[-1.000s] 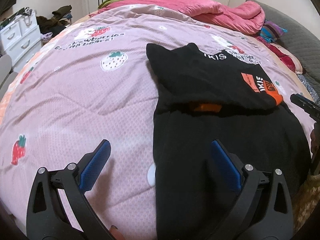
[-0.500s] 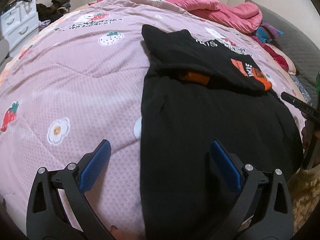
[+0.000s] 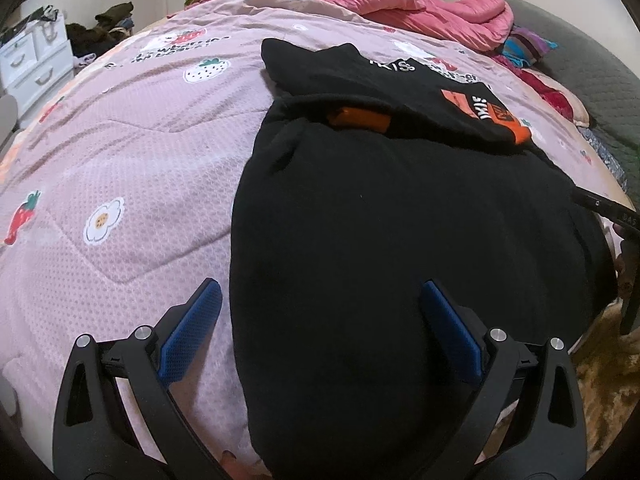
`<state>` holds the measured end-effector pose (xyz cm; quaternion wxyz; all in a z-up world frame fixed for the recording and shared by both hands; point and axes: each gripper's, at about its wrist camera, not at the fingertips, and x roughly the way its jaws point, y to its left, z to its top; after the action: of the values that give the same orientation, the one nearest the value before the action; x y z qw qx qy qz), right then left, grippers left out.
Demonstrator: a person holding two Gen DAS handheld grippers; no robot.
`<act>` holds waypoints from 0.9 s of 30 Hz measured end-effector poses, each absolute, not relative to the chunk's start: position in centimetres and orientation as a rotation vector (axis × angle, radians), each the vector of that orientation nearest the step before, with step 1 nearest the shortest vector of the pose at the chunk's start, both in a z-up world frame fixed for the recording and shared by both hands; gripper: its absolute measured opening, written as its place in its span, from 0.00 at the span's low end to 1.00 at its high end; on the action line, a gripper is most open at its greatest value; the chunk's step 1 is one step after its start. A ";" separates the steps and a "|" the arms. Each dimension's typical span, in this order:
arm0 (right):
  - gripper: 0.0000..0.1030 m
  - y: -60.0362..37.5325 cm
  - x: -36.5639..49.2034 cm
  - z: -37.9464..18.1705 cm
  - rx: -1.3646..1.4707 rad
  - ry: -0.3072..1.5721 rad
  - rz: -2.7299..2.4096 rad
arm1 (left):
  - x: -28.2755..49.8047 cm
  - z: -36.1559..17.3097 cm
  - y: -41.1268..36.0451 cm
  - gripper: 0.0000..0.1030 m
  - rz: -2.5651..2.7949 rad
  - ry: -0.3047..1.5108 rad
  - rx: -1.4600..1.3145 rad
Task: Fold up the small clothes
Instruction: 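Move both tools down to the sweatshirt hem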
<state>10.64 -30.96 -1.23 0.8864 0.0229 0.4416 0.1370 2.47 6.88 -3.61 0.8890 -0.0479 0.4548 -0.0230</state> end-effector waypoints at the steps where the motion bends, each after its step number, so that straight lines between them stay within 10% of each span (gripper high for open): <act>1: 0.95 -31.1 10.5 -1.3 0.054 0.924 0.287 | 2.3 -3.6 6.9 0.91 -0.047 0.943 -0.102; 27: 0.96 -33.5 4.3 -2.4 0.031 0.981 0.289 | -3.5 -4.6 7.0 0.84 -0.087 0.906 -0.271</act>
<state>4.28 -33.48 -2.44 0.8719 0.0149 0.4694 0.1384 -3.46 7.04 -4.61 0.8893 -0.1307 0.4363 -0.0419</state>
